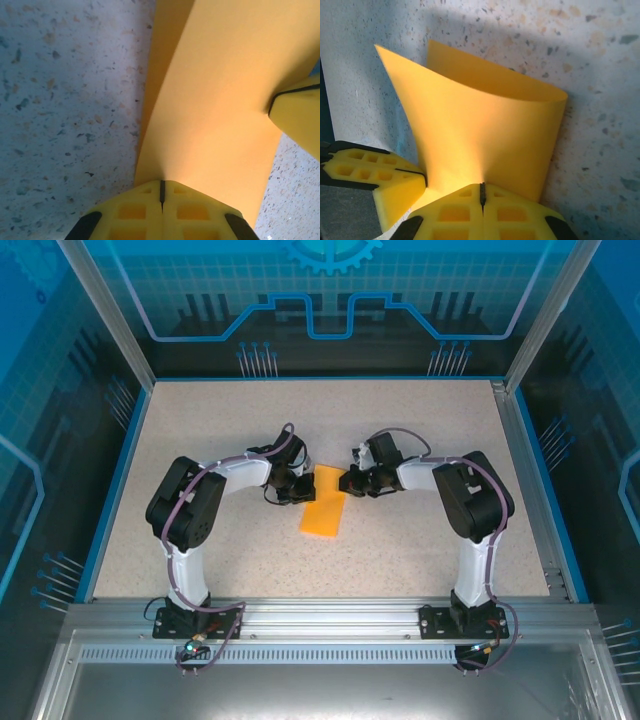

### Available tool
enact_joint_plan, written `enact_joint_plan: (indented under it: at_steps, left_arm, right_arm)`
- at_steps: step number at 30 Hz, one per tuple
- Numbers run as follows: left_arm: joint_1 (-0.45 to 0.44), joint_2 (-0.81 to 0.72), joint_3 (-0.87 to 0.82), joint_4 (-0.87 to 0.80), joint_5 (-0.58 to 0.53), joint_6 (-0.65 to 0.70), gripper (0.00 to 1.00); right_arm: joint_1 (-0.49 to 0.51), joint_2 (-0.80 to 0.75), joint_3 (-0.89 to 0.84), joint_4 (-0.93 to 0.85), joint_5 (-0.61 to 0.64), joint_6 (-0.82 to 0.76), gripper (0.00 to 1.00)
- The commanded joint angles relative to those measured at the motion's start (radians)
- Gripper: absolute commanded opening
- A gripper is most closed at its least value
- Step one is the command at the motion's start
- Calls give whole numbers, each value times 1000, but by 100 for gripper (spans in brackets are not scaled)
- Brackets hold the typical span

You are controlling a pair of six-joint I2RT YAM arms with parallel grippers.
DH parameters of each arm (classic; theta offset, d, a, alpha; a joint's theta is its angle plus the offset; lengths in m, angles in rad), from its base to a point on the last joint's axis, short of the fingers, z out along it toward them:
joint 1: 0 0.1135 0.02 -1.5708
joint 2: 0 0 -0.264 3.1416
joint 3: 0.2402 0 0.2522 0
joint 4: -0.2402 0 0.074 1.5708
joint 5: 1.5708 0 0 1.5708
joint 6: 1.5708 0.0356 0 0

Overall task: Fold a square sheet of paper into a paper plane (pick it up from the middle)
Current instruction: Fold the square sheet of paper in half at the center of the table.

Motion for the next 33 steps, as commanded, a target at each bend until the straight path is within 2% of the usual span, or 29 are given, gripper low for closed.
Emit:
enact_joint_plan:
  at_steps: [1, 8, 19, 27, 33]
  left_arm:
    - [-9, 49, -47, -56, -45, 27, 0]
    - [-8, 49, -49, -53, -43, 25, 0]
    - [-9, 50, -49, -50, -46, 24, 0]
    - [-8, 46, -49, -57, -52, 29, 0]
    - [-9, 46, -50, -51, -46, 25, 0]
  right_arm:
    - [-25, -33, 51, -64, -10, -29, 3]
    - [-42, 25, 101, -58, -37, -26, 3]
    - [-42, 116, 115, -77, -1, -29, 3]
    - [-69, 56, 198, -139, -43, -32, 4]
    - [-77, 89, 230, -158, -63, -34, 4]
